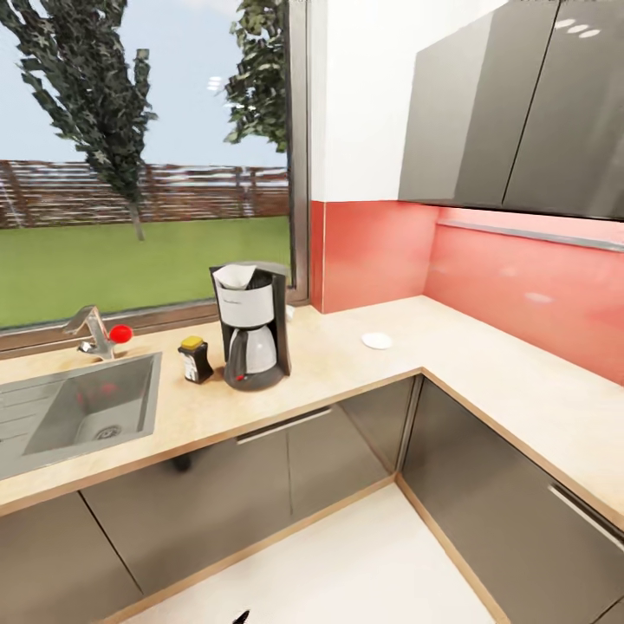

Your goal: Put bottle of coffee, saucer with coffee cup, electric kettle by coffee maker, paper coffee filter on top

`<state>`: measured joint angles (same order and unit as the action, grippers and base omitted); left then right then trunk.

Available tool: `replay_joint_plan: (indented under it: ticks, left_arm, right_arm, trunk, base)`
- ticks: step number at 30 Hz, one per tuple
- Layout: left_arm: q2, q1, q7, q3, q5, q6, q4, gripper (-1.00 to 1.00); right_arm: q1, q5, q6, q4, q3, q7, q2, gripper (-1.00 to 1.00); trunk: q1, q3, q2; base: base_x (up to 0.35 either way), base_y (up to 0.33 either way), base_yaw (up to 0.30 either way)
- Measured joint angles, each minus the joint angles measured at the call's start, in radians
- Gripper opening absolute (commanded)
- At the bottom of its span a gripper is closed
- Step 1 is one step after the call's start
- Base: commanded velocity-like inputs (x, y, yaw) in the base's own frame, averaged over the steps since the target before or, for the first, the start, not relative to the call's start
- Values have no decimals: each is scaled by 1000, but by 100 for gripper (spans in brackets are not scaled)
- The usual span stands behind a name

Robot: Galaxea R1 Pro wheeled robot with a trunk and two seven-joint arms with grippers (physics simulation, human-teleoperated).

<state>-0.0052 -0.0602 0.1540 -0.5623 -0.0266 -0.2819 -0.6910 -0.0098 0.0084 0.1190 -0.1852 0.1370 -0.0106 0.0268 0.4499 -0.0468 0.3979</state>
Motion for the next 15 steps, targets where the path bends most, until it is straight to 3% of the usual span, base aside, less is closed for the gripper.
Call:
replay_joint_plan:
  ticks: [7,9,12,15]
  left_arm:
    - [-1,-4,25,-3,-2,1,-60,100]
    - [-5,-10,23,-4,-1,20,-167,100]
    - [-32,-45,20,-5,0,86,-270,100]
    - [-63,-94,16,-5,1,165,-314,100]
  right_arm:
    - [0,0,0,-1,0,5,-4,100]
    - [0,-1,-1,-46,2,7,-5,100]
    - [0,-1,-2,-83,3,7,-4,100]
    - [0,-1,-3,-116,3,8,-2,100]
  trunk:
    - [0,0,0]
    - [0,0,0]
    - [0,0,0]
    - [0,0,0]
  base:
    - [-102,-73,0]
    - [-8,-6,0]
    - [-4,-3,0]
    - [-1,-1,0]
